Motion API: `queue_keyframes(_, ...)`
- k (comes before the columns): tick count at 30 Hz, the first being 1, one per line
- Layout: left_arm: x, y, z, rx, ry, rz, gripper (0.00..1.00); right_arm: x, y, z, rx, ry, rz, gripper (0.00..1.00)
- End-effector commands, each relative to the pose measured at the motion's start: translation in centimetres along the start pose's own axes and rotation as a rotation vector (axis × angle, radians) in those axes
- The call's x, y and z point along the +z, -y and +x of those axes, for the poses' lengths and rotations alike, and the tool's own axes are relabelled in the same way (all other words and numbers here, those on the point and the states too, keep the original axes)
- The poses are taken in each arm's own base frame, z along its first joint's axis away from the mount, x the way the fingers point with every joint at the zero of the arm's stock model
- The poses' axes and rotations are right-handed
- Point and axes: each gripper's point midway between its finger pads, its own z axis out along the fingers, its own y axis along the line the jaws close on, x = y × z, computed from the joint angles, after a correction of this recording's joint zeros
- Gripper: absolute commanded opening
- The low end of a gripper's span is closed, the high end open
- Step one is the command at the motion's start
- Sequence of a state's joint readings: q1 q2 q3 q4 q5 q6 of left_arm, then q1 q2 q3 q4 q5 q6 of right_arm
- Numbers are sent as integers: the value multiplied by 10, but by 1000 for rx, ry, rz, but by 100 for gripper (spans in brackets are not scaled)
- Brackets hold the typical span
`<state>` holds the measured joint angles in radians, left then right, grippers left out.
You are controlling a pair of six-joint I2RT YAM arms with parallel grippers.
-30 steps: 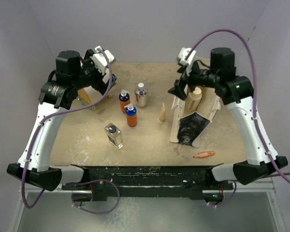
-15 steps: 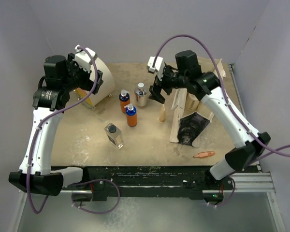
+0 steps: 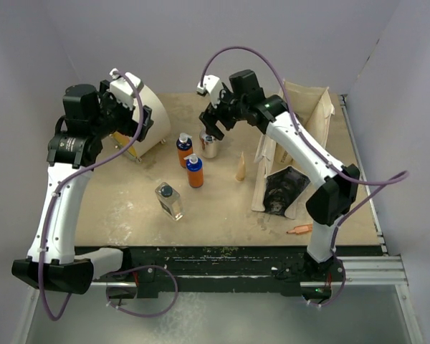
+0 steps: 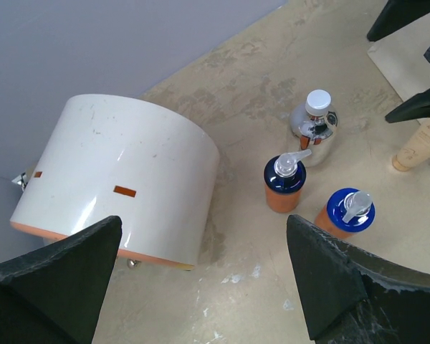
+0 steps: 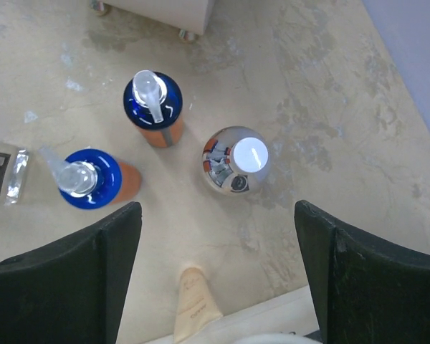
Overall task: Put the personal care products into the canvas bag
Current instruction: Pick up the care product from the center of the board.
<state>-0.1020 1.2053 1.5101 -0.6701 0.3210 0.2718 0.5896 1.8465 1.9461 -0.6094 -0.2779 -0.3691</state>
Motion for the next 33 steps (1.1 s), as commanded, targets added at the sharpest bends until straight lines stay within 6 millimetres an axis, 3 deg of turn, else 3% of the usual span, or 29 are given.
queue_keyframes(1, -13, 0, -19, 18, 75, -7, 99, 11, 15, -17, 53, 37, 75, 87)
queue_keyframes(8, -17, 2, -21, 27, 84, -6, 99, 44, 23, -4, 96, 5, 109, 81)
queue_keyframes(16, -20, 6, -20, 32, 93, 10, 99, 75, 20, 16, 119, -42, 79, 74)
queue_keyframes(33, -24, 10, -19, 34, 108, 27, 99, 101, 15, 38, 150, -107, 49, 57)
